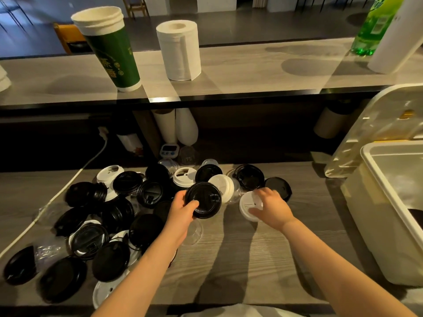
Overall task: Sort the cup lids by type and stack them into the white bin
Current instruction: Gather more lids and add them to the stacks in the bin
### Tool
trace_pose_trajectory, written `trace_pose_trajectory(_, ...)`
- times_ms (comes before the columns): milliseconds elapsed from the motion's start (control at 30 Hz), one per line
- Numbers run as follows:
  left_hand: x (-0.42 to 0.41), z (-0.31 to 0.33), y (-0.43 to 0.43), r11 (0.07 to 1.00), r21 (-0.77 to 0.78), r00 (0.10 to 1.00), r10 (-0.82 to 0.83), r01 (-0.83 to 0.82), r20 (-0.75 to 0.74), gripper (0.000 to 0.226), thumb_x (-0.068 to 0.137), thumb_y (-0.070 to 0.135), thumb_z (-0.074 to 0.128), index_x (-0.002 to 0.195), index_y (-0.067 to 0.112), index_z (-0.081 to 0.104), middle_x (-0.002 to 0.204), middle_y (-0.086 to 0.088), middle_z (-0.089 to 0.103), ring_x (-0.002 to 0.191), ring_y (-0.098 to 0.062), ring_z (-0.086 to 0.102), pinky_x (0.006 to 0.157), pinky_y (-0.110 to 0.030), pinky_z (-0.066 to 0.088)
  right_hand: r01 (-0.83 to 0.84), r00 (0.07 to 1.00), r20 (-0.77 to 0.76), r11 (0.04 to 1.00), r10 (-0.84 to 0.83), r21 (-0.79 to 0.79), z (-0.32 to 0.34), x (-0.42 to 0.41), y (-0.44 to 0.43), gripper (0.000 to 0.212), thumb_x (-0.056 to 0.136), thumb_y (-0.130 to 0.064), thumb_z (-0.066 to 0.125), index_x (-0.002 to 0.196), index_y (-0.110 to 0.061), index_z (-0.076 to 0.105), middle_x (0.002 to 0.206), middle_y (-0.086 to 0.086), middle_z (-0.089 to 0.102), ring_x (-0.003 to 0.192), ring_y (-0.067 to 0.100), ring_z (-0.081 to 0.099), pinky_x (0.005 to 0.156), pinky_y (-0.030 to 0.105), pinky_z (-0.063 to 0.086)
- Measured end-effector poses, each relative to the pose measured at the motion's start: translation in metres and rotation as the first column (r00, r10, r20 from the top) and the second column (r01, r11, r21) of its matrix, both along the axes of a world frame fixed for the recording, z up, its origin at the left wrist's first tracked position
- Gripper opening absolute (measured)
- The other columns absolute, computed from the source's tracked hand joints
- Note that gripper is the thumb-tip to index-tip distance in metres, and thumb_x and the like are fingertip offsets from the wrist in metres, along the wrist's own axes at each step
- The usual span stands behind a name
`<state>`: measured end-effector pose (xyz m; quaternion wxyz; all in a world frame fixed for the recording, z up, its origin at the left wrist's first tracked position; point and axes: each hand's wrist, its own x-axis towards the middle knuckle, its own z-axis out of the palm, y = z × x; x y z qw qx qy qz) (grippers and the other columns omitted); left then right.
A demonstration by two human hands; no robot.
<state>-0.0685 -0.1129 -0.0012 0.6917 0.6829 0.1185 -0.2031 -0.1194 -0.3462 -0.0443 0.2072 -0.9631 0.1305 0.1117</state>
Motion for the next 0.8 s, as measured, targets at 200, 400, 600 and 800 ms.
trace_pose_trajectory(200,0.008,-0.004,-0.003,1.0,-0.014,0.999,0.016,-0.017,-0.039,0.028,0.089,-0.003,0.049,0.11,0.016,0.052,0.105,-0.006,0.061,0.099,-0.021,0.059,0.089,-0.043,0.048,-0.085,0.992,-0.109,0.964,0.06,-0.25,-0.012,0.007,0.018,0.088,0.079,-0.052,0.064,0.144,-0.015,0.018,0.138,0.01,0.036,0.126,0.03,0.035,0.097,0.039,0.044)
trace_pose_trajectory(400,0.008,-0.001,-0.003,1.0,-0.01,0.999,0.017,-0.017,-0.044,0.029,0.089,-0.001,0.05,0.11,0.019,0.052,0.109,-0.008,0.061,0.105,-0.025,0.058,0.096,-0.047,0.046,-0.122,0.975,-0.212,0.963,0.071,-0.24,-0.007,0.017,0.018,0.094,0.073,-0.052,0.069,0.143,-0.016,0.018,0.133,0.012,0.036,0.121,0.031,0.038,0.092,0.039,0.047)
trace_pose_trajectory(600,0.004,0.001,-0.005,1.0,-0.014,1.0,0.008,-0.009,-0.006,0.032,0.089,0.001,0.053,0.119,0.014,0.052,0.107,-0.003,0.064,0.103,-0.023,0.06,0.09,-0.044,0.049,-0.011,0.998,-0.059,0.998,0.008,-0.057,0.001,0.005,0.009,0.093,0.067,-0.043,0.074,0.142,-0.025,0.024,0.131,0.008,0.037,0.12,0.031,0.038,0.092,0.04,0.047)
trace_pose_trajectory(800,0.003,0.018,-0.027,0.995,-0.103,0.999,-0.013,0.016,0.036,0.034,0.09,-0.001,0.052,0.122,0.013,0.052,0.101,0.0,0.064,0.093,-0.013,0.061,0.071,-0.026,0.047,0.103,0.971,0.183,0.957,-0.156,0.271,0.041,-0.007,-0.002,0.095,0.067,-0.035,0.077,0.144,-0.034,0.022,0.133,0.0,0.03,0.123,0.023,0.036,0.094,0.033,0.042)
